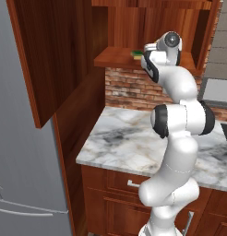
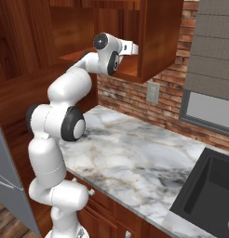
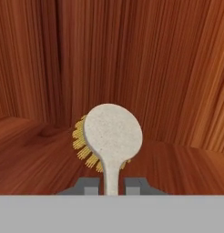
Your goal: Pick up the sponge and dish brush from the sink, and place them back in the cabinet, and close the cabinet door.
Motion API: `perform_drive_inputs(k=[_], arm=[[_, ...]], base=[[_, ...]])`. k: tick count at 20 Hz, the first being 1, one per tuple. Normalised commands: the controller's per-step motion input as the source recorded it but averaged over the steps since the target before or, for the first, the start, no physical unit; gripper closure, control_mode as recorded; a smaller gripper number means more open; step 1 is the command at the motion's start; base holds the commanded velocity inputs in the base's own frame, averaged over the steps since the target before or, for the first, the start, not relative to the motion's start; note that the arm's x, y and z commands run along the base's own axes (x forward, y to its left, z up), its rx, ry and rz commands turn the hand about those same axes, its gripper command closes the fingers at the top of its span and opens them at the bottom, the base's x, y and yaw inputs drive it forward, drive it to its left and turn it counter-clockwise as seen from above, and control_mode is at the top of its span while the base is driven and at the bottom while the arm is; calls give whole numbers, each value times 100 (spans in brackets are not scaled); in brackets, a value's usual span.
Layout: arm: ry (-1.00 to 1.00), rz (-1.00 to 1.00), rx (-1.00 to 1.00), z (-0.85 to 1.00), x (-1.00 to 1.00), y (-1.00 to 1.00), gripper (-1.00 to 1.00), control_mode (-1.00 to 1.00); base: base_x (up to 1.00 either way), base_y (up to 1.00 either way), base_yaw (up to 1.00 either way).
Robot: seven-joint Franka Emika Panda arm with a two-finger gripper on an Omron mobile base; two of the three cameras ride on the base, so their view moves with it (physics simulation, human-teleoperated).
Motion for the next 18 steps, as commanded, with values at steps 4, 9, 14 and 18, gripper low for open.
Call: perform_drive_inputs(k=[4, 9, 14, 18], arm=[[0, 0, 0, 0, 0, 0, 100, -100], [0, 0, 0, 0, 0, 0, -100, -100], [0, 0, 0, 0, 0, 0, -100, -100], [0, 0, 0, 0, 0, 0, -100, -100]], base=[[0, 0, 0], [0, 0, 0], [0, 0, 0], [0, 0, 0]])
